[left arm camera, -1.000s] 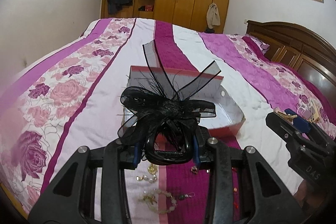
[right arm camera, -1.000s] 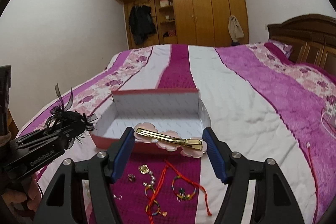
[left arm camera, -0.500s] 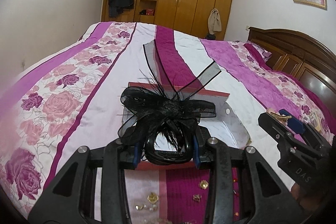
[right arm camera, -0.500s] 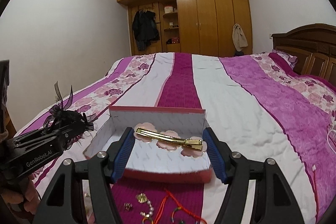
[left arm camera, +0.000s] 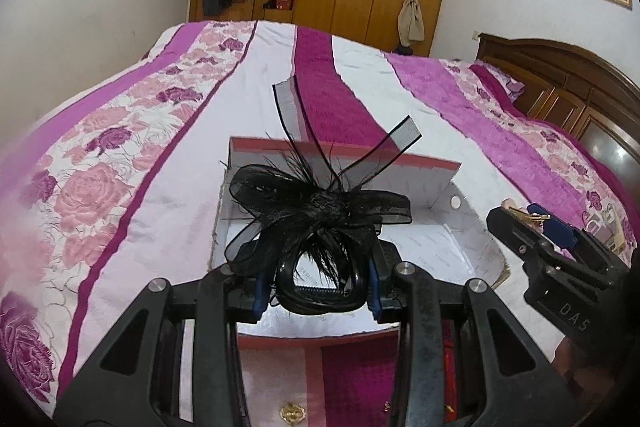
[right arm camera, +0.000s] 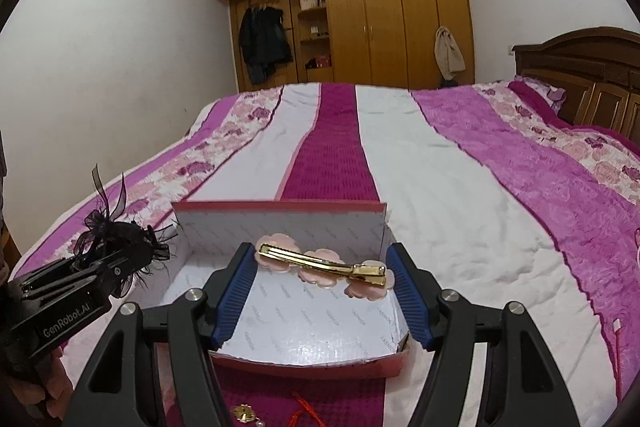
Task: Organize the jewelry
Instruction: 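Carry both clips into the shoebox and open both tools to release them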
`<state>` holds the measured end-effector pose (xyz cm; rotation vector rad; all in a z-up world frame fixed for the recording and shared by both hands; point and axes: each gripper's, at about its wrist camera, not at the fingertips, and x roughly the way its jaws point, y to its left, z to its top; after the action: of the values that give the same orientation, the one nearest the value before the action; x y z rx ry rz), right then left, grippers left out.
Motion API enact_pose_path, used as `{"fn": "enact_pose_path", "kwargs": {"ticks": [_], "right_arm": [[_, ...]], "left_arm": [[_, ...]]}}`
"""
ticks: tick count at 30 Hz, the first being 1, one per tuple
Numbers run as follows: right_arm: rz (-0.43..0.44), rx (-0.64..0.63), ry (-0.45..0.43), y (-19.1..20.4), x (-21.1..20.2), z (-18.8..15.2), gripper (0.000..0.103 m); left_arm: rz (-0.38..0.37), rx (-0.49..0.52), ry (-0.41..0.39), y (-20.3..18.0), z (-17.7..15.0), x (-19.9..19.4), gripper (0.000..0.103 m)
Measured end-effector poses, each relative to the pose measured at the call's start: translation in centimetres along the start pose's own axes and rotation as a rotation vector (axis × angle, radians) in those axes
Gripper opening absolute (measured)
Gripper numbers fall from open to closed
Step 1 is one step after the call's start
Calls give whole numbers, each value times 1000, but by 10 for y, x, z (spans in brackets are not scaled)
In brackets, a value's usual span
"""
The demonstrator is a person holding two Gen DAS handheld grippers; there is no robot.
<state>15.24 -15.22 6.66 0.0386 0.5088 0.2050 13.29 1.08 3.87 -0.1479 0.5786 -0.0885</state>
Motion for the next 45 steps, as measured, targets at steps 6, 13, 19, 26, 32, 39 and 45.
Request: {"fn": "enact_pose_path", "kwargs": {"ticks": [6,13,19,26,32,39,45], "right_arm": [[0,17,94,-2,31,-13,69],[-21,12,183,-4,59,-24,69],[-38,20,255,-7,77,-32,69],[-60,-3,309,0,85,-41,69],[-73,-4,329,4,86,-43,70],[-42,37,337,3,84,-38,81],[-5,98,312,-5,75,-32,87]], "left_arm": [[3,10,57,1,-7,23,29],[7,23,127,1,-14,46,29],[6,32,186,1,-19,62,29],[-6,69,240,1,-21,76,29],[-8,86,273,1,-21,82,32],[-27,101,298,-8,-22,78,44],[-52,73,287,-7,-20,65,52]]}}
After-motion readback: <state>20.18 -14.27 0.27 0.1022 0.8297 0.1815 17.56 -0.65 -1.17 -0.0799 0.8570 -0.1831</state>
